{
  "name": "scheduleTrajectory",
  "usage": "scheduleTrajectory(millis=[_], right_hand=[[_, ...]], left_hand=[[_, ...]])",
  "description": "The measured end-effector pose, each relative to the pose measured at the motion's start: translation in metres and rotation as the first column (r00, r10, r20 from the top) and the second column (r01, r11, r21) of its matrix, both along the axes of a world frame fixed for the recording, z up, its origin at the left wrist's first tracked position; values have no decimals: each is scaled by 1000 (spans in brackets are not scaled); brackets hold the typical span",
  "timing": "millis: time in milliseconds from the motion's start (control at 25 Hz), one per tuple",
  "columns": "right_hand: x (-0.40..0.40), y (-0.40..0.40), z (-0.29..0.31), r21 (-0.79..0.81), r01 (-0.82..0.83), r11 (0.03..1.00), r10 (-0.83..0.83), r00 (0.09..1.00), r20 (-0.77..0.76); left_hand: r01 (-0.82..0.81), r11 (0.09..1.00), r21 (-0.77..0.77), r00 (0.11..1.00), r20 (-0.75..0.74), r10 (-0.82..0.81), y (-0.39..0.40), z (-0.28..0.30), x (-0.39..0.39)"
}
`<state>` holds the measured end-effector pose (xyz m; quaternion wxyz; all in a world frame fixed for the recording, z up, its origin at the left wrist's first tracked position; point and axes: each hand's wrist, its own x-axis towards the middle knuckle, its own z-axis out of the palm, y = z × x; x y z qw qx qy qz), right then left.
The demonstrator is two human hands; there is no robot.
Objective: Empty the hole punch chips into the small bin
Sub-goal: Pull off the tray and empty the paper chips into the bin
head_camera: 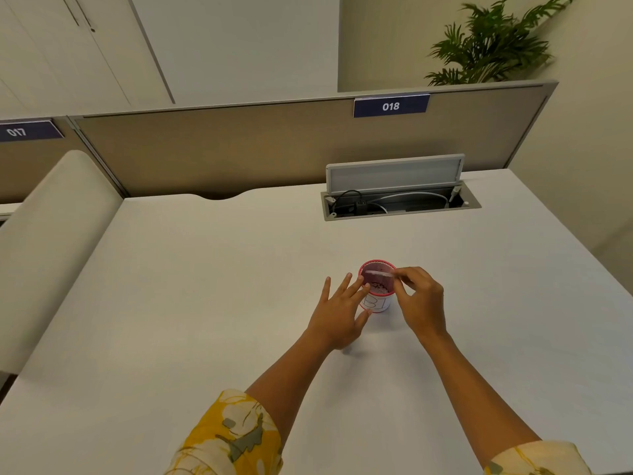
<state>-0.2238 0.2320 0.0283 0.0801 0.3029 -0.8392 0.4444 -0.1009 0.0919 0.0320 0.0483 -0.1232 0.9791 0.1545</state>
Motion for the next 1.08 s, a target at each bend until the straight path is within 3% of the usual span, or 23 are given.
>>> scheduleTrajectory(millis=[120, 520, 800, 960, 1080], right_hand=[[2, 4, -3, 55, -4, 998, 1, 999, 49], [12, 7, -2, 80, 95, 992, -91, 995, -49], [15, 4, 3, 114, 140, 984, -140, 990, -5], [17, 6, 2, 38, 141, 989, -139, 989, -46], [17, 4, 4, 23, 141, 990, -142, 989, 40]], left_hand=[[5, 1000, -4, 1000, -11, -5, -2, 0, 0], [22, 999, -41, 1000, 17, -21, -4, 1, -5], [24, 999, -44, 999, 34, -22, -4, 2, -5], [27, 999, -45, 999, 38, -26, -4, 2, -5], [24, 999, -33, 999, 40, -23, -4, 2, -3]])
